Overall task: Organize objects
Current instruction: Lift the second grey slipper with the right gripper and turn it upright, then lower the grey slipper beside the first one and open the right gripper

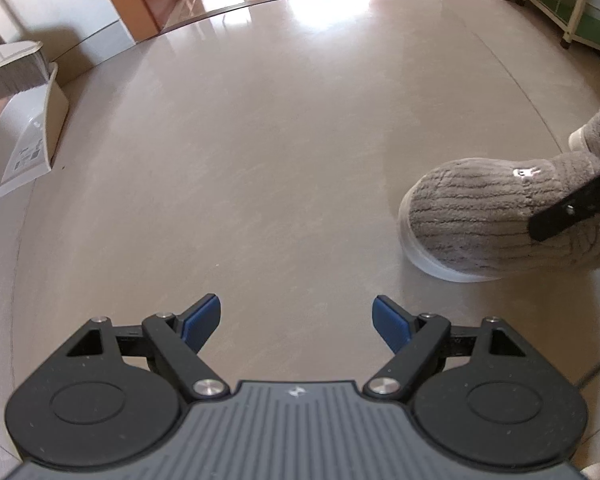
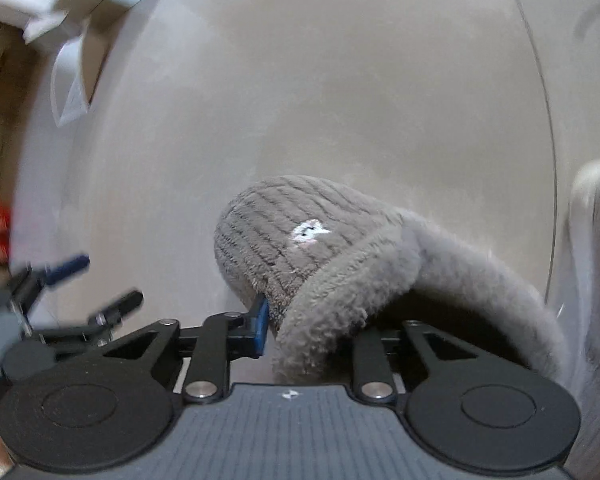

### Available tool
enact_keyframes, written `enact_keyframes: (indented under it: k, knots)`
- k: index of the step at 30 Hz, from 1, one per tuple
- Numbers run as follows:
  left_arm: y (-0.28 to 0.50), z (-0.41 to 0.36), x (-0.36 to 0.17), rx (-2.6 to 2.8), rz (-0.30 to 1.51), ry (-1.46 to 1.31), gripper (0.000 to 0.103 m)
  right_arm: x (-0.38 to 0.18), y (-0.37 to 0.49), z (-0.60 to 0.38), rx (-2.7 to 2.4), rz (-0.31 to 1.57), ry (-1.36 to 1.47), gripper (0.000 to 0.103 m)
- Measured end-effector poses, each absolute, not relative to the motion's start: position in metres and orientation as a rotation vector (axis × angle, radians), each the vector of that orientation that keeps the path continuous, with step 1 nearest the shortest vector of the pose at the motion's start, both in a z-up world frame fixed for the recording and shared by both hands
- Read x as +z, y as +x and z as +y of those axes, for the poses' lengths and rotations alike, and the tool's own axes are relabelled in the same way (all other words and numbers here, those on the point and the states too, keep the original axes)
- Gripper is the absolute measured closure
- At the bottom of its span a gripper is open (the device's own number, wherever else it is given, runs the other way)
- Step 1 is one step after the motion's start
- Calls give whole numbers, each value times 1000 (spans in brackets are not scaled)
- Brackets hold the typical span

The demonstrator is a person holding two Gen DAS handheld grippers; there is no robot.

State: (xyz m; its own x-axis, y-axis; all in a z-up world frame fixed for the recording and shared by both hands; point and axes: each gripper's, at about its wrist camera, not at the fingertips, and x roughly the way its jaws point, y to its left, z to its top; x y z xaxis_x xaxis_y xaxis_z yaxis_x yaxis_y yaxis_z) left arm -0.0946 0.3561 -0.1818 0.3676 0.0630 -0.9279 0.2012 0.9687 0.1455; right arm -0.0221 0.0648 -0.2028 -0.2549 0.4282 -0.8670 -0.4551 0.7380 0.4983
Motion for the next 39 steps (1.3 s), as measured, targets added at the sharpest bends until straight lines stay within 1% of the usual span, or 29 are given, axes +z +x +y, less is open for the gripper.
enact_keyframes:
  k: [2,4,12,15,19,22,24,27,30,33,39]
  knots:
    - [-95,357,-182,-83,1194,252,20,-199,-28,72,903,1605,-104,84]
    - [-96,358,-183,-80,1196,253,20,-190,-34,79,1004,1564,-219,85]
    - [-93,365,-181,-35,1196,237,20,-161,-71,80,1518,1371,-790,86]
    - [-93,362,-182,-35,1202,229,20,-159,-83,68,1705,1313,-1010,86]
    - [-92,357,-184,-44,1210,243,20,-165,-92,55,1820,1273,-1237,86]
    - [-89,357,-185,-56,1215,253,20,-174,-98,38,1868,1201,-1415,86]
    - [-85,358,-186,-57,1220,254,20,-180,-105,33,1920,1114,-1529,86]
    - [-83,357,-188,-65,1227,257,20,-178,-110,27,1986,1052,-1617,86]
    - [-79,353,-189,-73,1232,266,20,-177,-109,23,2049,1042,-1690,86]
    - [-76,351,-191,-85,1235,270,20,-181,-108,11,2083,958,-1834,85]
    - [-78,343,-193,-97,1237,276,20,-189,-98,6,2055,1031,-1852,84]
